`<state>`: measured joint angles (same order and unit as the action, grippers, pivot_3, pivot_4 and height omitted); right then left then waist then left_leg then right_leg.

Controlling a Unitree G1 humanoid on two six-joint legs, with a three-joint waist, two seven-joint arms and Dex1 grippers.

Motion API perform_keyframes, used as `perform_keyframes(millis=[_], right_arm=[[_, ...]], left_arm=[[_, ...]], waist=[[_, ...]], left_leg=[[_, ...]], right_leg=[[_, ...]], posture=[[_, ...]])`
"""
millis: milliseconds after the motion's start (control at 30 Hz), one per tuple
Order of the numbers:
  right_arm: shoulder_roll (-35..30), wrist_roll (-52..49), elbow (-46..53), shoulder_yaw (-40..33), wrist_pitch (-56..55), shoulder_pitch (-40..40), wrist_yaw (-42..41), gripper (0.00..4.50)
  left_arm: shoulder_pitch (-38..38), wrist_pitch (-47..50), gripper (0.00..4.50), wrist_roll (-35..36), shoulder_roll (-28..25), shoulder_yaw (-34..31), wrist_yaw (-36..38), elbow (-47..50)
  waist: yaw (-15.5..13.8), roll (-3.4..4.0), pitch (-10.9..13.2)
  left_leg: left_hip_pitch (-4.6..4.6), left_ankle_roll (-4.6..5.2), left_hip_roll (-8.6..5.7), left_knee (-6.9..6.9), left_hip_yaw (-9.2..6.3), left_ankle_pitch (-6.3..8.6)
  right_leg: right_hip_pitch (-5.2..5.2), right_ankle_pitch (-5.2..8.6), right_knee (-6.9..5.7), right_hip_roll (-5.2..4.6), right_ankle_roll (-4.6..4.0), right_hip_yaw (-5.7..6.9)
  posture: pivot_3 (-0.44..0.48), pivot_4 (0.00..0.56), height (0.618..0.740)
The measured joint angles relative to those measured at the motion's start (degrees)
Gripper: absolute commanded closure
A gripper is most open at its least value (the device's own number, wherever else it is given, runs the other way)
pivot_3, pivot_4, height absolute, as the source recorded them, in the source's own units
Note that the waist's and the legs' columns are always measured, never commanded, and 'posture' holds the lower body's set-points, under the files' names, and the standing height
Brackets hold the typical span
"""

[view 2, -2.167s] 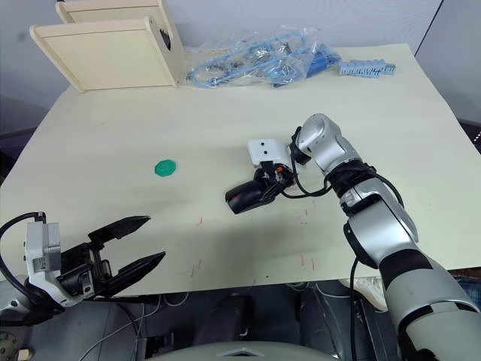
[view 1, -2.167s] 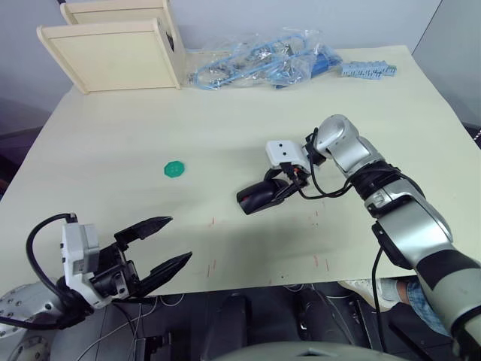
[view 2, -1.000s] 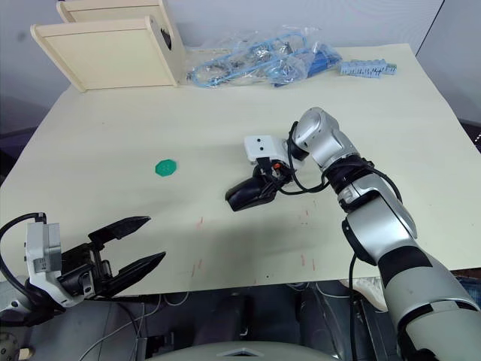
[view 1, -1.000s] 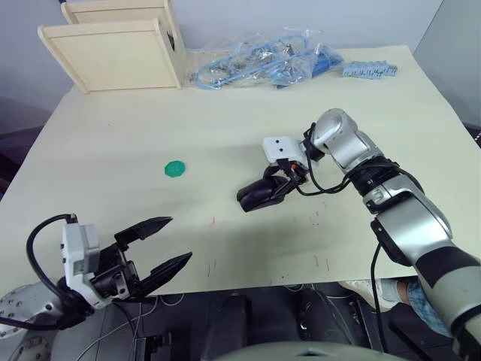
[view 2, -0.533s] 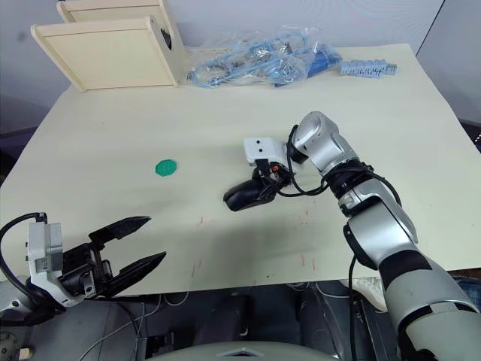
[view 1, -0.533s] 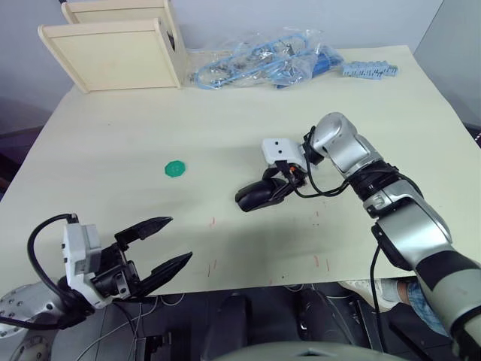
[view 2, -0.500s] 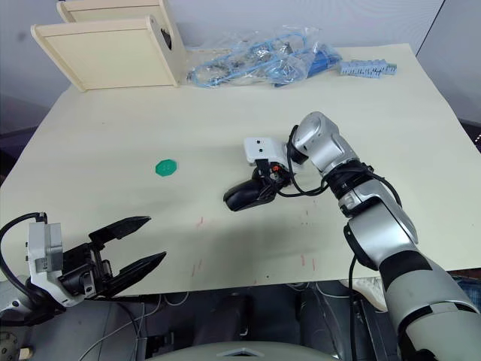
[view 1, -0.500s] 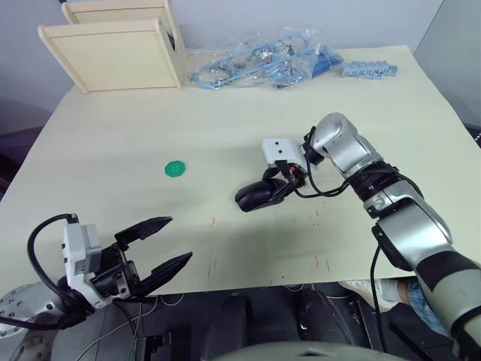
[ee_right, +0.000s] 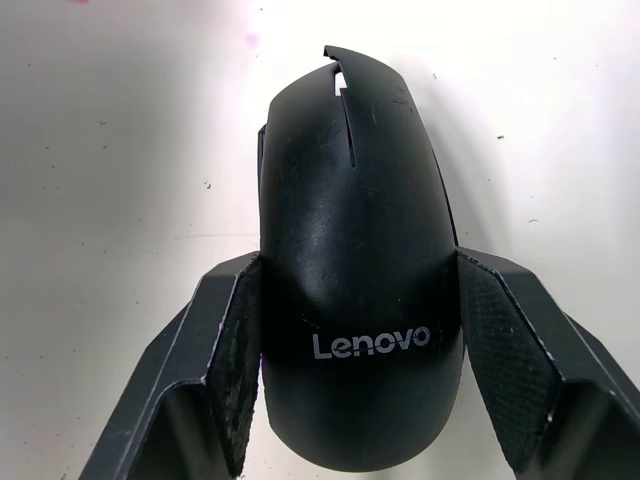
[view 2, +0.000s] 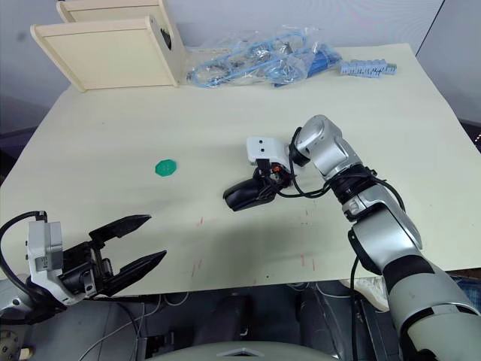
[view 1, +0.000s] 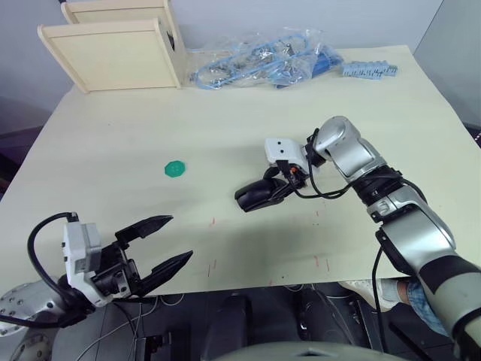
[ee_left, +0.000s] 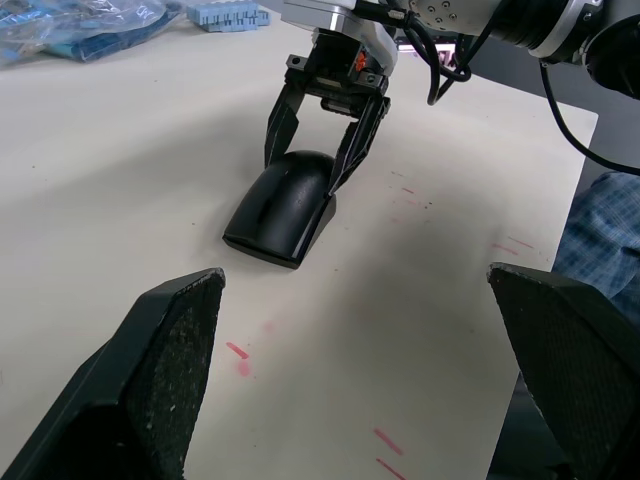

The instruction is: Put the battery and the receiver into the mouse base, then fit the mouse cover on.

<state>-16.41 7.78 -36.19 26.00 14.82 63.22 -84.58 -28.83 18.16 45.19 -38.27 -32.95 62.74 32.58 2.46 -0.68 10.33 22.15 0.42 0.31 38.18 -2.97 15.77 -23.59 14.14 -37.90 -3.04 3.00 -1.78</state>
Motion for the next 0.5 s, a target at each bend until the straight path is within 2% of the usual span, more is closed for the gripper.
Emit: perform_keyframes(millis=[500], right_arm=[[-0.7,-0.5,1.2,0.1,0.3,-1.0,-0.1,1.86]], left_arm=[[0.5,0.0,0.00,0.0,0.0,0.0,0.1,0.0]], waist=[[0.0,0.00,0.0]], left_leg=[[0.00,0.00,0.00,0.00,-0.01,0.00]], right_leg=[[0.00,0.00,0.00,0.00,0.00,0.01]], posture=[[0.000,0.150,0.740]])
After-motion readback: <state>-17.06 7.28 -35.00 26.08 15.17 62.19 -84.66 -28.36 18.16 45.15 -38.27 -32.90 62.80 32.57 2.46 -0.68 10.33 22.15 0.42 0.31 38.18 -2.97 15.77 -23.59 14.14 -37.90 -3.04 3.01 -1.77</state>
